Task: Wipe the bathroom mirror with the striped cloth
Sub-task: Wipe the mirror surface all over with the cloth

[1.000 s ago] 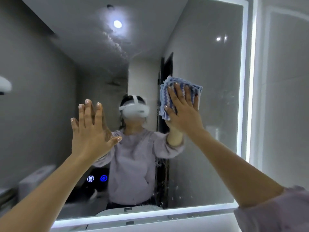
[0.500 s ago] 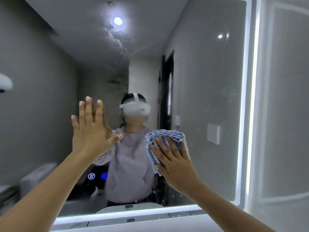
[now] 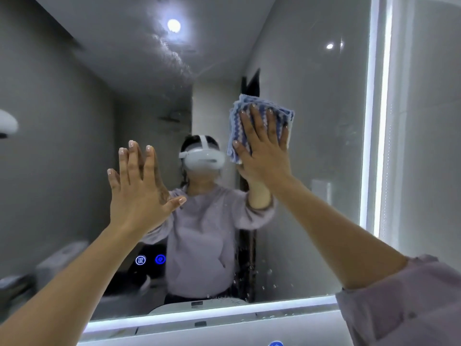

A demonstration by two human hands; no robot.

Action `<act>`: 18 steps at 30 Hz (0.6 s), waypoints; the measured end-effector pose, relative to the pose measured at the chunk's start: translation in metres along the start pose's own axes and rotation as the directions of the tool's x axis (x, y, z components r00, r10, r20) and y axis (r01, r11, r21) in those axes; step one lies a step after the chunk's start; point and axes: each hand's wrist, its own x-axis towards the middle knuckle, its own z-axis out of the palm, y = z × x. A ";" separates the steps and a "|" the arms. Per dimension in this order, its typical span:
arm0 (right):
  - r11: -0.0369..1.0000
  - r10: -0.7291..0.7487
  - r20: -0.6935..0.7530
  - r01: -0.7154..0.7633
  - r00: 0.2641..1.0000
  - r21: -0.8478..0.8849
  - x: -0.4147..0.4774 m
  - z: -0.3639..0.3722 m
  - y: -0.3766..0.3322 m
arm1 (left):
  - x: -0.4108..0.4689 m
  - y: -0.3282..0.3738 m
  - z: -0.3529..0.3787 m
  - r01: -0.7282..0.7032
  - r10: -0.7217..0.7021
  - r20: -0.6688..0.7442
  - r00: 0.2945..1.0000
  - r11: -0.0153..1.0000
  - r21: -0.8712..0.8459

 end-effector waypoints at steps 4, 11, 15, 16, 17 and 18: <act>0.999 -0.039 -0.069 0.039 0.997 -0.014 -0.004 0.003 -0.007 | -0.001 0.001 0.000 -0.002 0.002 -0.003 1.000 1.000 -0.002; 0.913 -0.404 0.073 0.406 0.912 -0.017 -0.117 0.026 -0.031 | 0.000 0.000 -0.002 -0.005 0.005 0.013 1.000 1.000 0.011; 0.858 -0.509 0.161 0.513 0.846 0.020 -0.178 0.035 -0.035 | -0.001 0.001 -0.003 -0.004 0.004 0.011 1.000 1.000 0.017; 0.848 -0.526 0.166 0.529 0.834 0.025 -0.179 0.035 -0.031 | -0.001 0.001 -0.004 -0.003 0.003 0.013 1.000 1.000 0.018; 0.844 -0.531 0.163 0.536 0.831 0.016 -0.174 0.035 -0.027 | -0.001 0.002 -0.004 -0.003 0.003 0.013 1.000 1.000 0.018; 0.854 -0.513 0.158 0.520 0.844 -0.007 -0.166 0.034 -0.023 | -0.001 0.002 -0.005 -0.004 0.003 0.015 1.000 1.000 0.018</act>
